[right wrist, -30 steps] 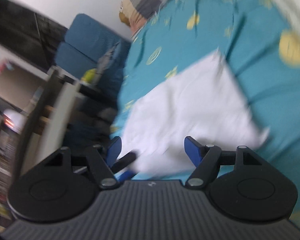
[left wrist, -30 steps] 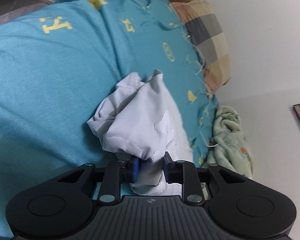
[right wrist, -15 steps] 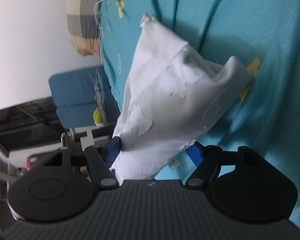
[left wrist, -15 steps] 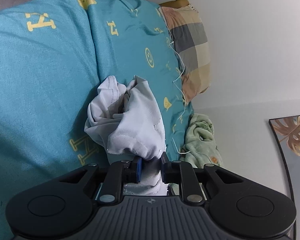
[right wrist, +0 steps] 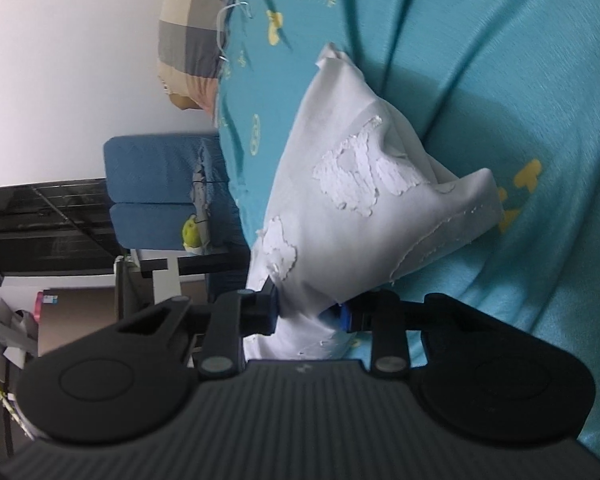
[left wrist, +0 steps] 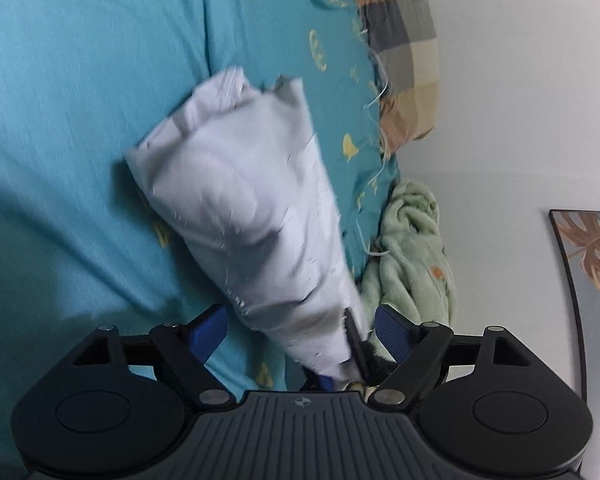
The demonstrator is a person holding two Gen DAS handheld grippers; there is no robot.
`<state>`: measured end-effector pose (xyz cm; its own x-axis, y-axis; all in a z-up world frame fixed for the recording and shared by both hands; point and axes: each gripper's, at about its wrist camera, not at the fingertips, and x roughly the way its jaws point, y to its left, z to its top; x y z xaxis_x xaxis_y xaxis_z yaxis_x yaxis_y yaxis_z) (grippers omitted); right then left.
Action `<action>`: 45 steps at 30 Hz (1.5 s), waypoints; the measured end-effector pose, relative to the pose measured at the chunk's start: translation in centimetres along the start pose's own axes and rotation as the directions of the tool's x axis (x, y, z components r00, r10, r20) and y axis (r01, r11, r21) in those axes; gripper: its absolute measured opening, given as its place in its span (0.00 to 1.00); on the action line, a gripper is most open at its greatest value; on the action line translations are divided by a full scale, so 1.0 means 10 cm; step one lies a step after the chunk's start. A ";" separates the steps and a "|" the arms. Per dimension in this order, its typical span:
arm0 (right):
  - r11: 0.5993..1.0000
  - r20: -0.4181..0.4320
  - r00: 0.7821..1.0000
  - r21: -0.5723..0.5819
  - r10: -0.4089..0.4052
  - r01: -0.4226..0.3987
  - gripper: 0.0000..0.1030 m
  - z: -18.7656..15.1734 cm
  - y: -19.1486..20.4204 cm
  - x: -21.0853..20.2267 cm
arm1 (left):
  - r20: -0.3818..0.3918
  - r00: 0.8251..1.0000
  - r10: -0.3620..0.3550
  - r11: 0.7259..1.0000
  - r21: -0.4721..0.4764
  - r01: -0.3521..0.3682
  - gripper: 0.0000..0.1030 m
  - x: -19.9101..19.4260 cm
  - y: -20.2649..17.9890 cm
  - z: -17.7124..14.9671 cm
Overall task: Fold clothes
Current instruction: 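Grasp the folded shirt with both grippers and lift it toward the blanket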
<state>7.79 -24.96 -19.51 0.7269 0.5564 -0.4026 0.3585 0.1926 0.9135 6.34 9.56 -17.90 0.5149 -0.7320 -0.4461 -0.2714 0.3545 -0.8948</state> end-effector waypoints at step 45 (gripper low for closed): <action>0.920 0.548 0.794 -0.389 0.264 -0.038 0.28 2.59 1.75 -3.76 | -0.338 0.883 -0.325 0.785 0.424 0.451 0.36 2.60 -3.90 -2.48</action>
<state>1.90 -63.46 10.06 0.9926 0.0495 -0.1105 0.0744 0.4708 0.8791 10.15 -37.67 5.81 0.2686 -0.9583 -0.0974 0.3645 0.1947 -0.9106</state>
